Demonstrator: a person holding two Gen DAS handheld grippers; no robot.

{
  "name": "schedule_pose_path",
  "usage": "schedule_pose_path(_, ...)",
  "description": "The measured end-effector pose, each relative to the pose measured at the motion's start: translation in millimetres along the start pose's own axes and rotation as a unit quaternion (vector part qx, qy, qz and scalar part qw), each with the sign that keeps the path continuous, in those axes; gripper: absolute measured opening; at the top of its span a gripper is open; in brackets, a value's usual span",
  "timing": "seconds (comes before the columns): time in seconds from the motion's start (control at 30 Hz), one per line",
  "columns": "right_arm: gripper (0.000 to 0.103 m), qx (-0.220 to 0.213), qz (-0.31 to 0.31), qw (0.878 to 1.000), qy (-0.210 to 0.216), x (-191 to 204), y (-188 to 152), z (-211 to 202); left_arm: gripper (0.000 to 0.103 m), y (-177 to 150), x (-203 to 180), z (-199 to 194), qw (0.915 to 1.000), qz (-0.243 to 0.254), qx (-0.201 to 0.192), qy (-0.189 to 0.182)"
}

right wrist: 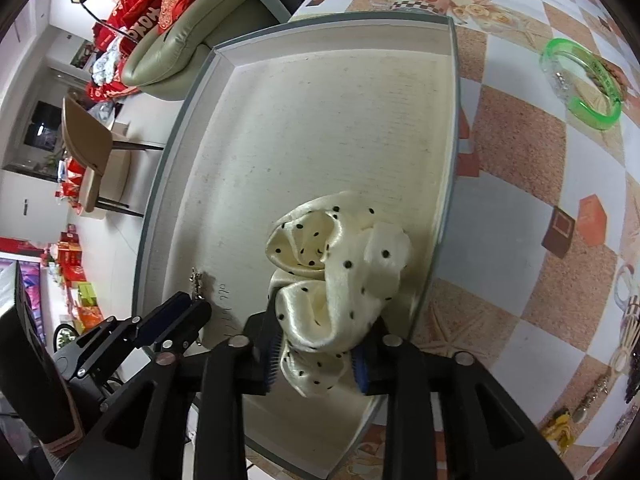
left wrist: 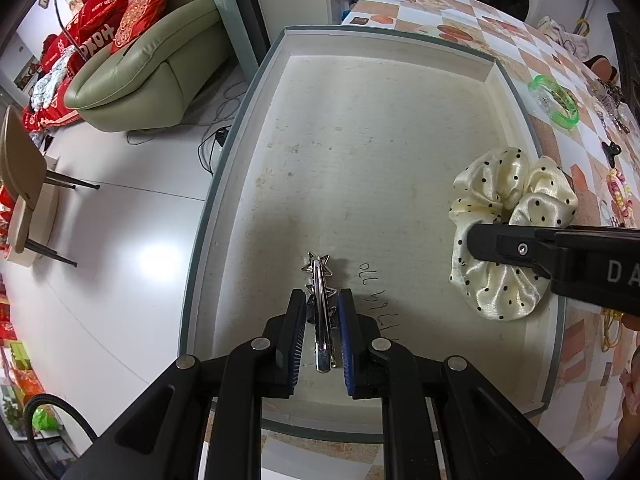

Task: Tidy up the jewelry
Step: 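Carry hairpin and scrunchie to the white tray and release both, then move both tools back over the table toward the remaining jewelry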

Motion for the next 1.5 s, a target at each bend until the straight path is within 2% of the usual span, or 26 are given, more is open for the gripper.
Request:
schedule_pose_path(0.13,0.066,-0.011,0.001,1.000,0.019,5,1,-8,0.021,2,5,-2,0.9998,-0.018,0.002,-0.006)
schedule_pose_path(0.23,0.071,-0.025,0.013,0.999,0.029,4,3,-19,0.022,4,6,-7,0.9998,-0.019,-0.005,-0.003)
schedule_pose_path(0.3,0.071,-0.043,0.029,0.998,0.041,-1,5,-32,0.069,4,6,-9,0.9998,-0.018,-0.008,0.000)
schedule_pose_path(0.33,0.073,-0.050,0.034,0.997,0.045,-2,5,-38,0.103,4,7,-12,0.9997,-0.021,-0.014,0.004)
schedule_pose_path(0.4,0.077,-0.067,0.042,0.996,0.047,-7,5,-52,0.103,5,7,-20,0.9990,-0.023,-0.036,0.014)
schedule_pose_path(0.67,0.082,-0.098,0.066,0.993,0.020,-34,-13,-94,0.103,16,-18,-32,0.9993,0.013,-0.034,0.009)
schedule_pose_path(0.7,0.087,-0.098,0.072,0.992,0.017,-41,-18,-98,0.103,18,-23,-36,0.9991,0.021,-0.037,0.007)
schedule_pose_path(0.73,0.095,-0.098,0.080,0.992,0.015,-49,-23,-102,0.103,21,-29,-39,0.9988,0.028,-0.040,0.003)
schedule_pose_path(0.8,0.103,-0.106,0.099,0.989,0.013,-64,-34,-111,0.103,25,-40,-45,0.9983,0.038,-0.045,-0.005)
schedule_pose_path(0.97,0.103,-0.119,0.137,0.983,-0.007,-100,-57,-130,0.103,39,-75,-60,0.9951,0.074,-0.061,-0.025)
schedule_pose_path(1.27,0.103,-0.136,0.204,0.966,-0.080,-174,-99,-172,0.103,51,-149,-75,0.9861,0.133,-0.066,-0.076)
schedule_pose_path(1.5,0.103,-0.125,0.249,0.952,-0.127,-220,-134,-183,0.103,49,-193,-66,0.9792,0.170,-0.051,-0.098)
Point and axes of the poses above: each gripper's, at about its wrist camera, not at the fingertips, and z roughly the way its jaws point, x to its left, y to its top, the point moved 1 cm from there along z, roughly the way its jaws point, and after that the axes turned 2 degrees about z, right-handed, at the moved point
